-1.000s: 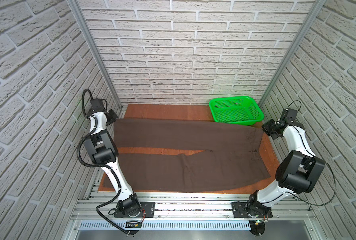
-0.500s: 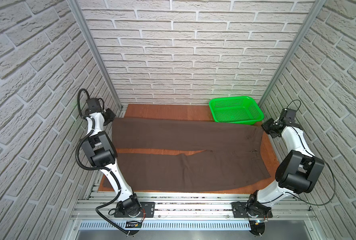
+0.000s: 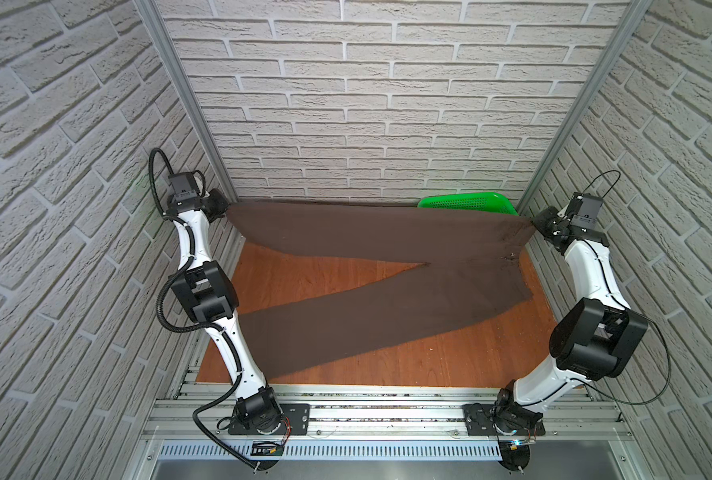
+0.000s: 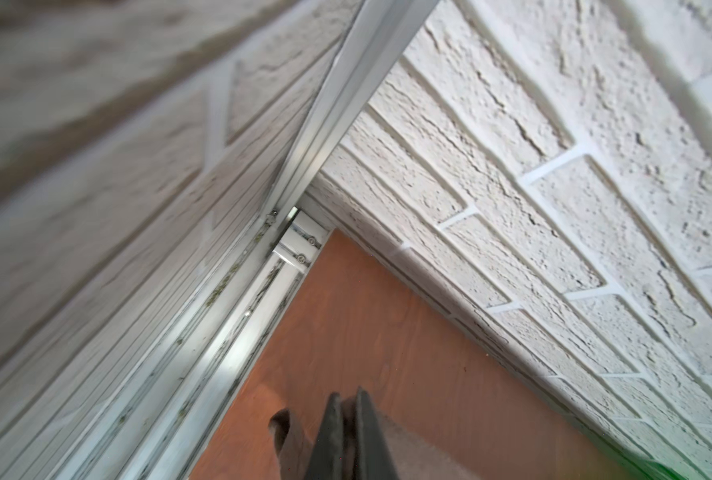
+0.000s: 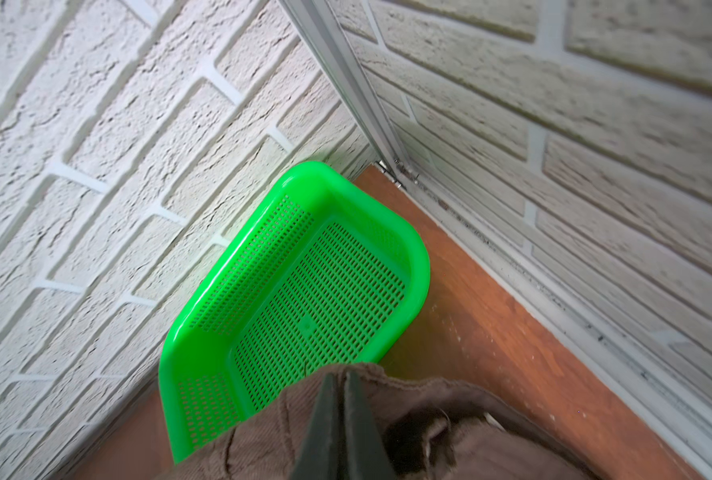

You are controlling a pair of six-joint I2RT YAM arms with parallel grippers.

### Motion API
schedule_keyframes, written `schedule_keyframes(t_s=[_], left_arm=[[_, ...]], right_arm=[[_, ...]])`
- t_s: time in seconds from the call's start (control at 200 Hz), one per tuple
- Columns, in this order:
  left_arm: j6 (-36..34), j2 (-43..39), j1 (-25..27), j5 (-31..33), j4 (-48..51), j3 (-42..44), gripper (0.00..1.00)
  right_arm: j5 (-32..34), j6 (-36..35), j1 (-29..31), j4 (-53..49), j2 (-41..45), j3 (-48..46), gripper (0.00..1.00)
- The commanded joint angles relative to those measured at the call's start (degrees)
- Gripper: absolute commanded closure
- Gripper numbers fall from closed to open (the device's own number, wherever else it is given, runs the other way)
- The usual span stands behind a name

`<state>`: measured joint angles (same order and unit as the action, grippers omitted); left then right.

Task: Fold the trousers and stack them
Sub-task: 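Swing the hem toward the robot with the left gripper while the right holds the waistband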

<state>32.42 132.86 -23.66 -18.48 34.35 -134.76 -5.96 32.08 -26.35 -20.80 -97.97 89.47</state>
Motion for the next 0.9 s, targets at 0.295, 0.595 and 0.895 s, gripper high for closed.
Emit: schedule_keyframes(t_s=[0.295,0.595,0.895], left_arm=[[4.3,-16.0,-3.4,1.0,-17.3,28.9,1.00],[8.4,-38.1,-8.1,0.0,-31.1,62.4,1.00],[11.4,-56.8,-14.0,-0.4,-31.4,80.2,1.00]], right_arm=[[7.6,-7.1,-0.5,4.9,-3.3,-0.3,0.95],[11.5,-10.9,-0.8,4.4,-3.4,-2.7,0.94],[12.0,-10.7,-0.8,9.5,-2.8,-9.5,0.94]])
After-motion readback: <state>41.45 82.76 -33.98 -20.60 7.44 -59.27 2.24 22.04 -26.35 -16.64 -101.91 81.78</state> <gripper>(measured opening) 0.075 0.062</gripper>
